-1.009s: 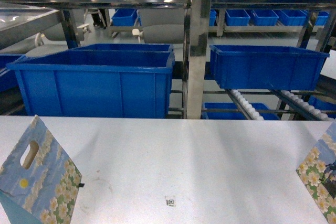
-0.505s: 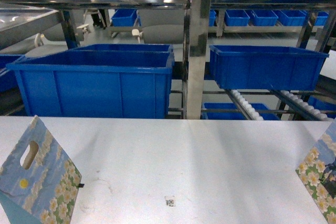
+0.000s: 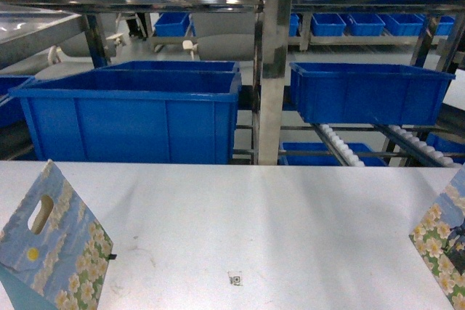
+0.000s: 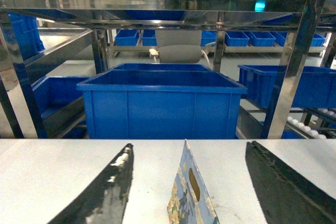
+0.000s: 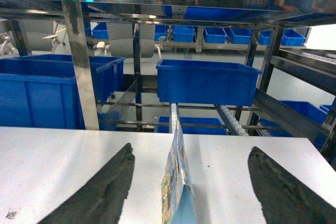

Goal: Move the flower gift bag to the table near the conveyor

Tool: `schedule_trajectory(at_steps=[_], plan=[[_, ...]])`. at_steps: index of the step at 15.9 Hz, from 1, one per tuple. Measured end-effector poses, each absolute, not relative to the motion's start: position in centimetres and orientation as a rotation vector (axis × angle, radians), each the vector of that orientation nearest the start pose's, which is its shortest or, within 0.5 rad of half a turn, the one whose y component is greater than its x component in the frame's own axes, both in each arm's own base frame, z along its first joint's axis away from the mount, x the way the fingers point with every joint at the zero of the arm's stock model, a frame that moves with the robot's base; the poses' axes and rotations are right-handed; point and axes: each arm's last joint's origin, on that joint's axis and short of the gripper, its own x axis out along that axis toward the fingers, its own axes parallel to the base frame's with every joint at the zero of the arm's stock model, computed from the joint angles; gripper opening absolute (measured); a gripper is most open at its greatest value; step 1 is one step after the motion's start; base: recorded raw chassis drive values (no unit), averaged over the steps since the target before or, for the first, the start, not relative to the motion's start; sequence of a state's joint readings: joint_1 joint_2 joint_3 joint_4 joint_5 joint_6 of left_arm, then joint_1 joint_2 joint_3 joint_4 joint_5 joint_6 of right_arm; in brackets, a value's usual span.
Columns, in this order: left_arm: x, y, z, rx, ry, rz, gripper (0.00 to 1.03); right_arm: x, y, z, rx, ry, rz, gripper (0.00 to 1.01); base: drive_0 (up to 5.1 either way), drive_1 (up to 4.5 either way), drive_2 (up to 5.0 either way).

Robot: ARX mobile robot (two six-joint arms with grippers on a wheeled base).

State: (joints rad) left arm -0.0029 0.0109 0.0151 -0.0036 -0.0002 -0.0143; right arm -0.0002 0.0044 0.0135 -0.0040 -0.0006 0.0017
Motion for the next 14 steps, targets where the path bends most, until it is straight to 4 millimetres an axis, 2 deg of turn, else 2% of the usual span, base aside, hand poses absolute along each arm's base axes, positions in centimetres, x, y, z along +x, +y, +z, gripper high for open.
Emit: schedule_trajectory(at_steps=[1,3,4,14], plan=[[9.74,-0.03,16.76,-0.014,-0.001,-0.003,0.81,9.71,0.0,16.74,0.002,-0.006,0.0,0.82,0.0,0.0,0.0],[9.74,-0.03,16.76,-0.014,-0.001,-0.002,1.0,9.71,0.0,16.74,0.002,-0.005,0.0,1.0,0.0,0.0,0.0],[9.74,-0.03,16.76,-0.014,-0.001,-0.003,0.98,9.71,0.0,16.74,0.002,-0.006,0.0,0.97,0.0,0.0,0.0],[9.74,-0.03,16.76,-0.014,-0.001,-0.003,0.98,9.71,0.0,16.74,0.002,-0.005,0.0,0.98,0.0,0.0,0.0]])
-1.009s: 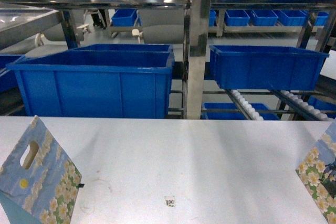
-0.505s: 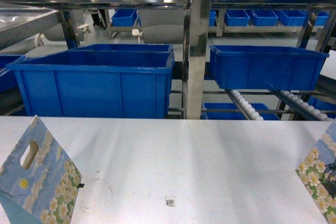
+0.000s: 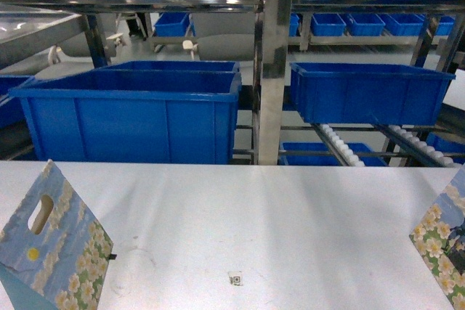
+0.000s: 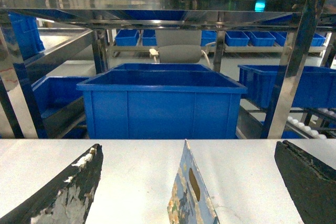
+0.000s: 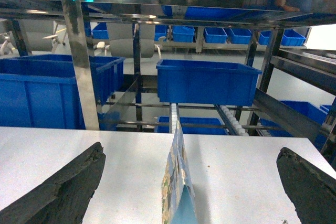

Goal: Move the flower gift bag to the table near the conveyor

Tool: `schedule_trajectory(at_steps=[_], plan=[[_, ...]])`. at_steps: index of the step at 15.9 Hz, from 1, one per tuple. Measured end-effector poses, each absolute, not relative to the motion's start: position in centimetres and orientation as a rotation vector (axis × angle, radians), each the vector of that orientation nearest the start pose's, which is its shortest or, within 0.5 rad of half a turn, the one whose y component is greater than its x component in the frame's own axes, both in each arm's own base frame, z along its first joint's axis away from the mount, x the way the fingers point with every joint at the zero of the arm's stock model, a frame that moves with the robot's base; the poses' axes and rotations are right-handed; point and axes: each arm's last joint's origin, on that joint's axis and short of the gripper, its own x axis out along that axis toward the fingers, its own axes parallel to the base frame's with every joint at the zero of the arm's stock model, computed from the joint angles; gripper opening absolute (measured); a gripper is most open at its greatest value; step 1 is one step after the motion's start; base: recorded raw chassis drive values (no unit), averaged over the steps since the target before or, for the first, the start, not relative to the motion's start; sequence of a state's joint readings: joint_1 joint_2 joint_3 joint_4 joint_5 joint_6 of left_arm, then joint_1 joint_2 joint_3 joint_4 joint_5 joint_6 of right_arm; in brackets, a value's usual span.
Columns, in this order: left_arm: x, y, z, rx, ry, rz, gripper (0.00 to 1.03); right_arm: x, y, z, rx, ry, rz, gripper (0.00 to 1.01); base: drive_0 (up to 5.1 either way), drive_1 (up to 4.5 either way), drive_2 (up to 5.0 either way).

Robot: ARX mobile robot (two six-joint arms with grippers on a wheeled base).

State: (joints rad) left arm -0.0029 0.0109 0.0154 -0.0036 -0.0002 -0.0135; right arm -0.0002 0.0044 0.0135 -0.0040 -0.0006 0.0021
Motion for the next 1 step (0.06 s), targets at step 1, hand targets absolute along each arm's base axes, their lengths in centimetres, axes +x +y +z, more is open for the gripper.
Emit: schedule_trajectory(at_steps=[1], plan=[[9.74,-0.03,16.76,-0.014,-0.001,-0.003,0.98,9.71,0.0,16.74,0.002,-0.005,0.0,0.98,0.0,0.0,0.0]])
